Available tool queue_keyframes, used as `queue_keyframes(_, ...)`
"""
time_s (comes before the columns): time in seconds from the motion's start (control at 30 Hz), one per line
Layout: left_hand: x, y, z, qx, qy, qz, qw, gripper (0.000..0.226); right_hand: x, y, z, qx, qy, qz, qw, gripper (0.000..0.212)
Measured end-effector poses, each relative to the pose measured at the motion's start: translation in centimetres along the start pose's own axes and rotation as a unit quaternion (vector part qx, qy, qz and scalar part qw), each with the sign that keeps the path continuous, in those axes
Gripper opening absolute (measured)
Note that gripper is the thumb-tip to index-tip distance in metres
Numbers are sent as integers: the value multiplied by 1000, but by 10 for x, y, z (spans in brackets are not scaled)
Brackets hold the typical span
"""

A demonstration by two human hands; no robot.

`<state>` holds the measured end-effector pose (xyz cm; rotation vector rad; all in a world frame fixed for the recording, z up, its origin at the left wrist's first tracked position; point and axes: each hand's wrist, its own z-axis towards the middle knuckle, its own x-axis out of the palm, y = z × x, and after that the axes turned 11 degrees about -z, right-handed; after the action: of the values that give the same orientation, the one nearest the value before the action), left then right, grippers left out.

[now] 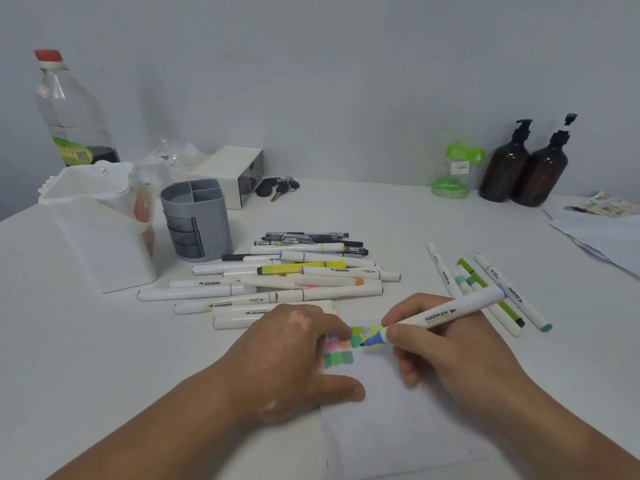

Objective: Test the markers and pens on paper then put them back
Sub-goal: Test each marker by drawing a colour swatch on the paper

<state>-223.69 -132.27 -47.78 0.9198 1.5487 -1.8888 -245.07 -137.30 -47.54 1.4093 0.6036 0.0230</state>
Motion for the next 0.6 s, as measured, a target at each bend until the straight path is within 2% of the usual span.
queue_keyframes(0.13, 1, 2, 1, -2, 4, 14, 1000, 67, 8, 2, 1, 5, 7, -23, 1000, 3)
queue_keyframes(0.23, 2, 3, 1, -3, 6, 20, 1000, 69, 10, -3, 0, 15, -12, -76, 997, 14)
queue_keyframes(0.6, 2, 7, 1, -4, 12, 19, 1000, 70, 10, -2, 1, 28, 4, -122, 992, 13)
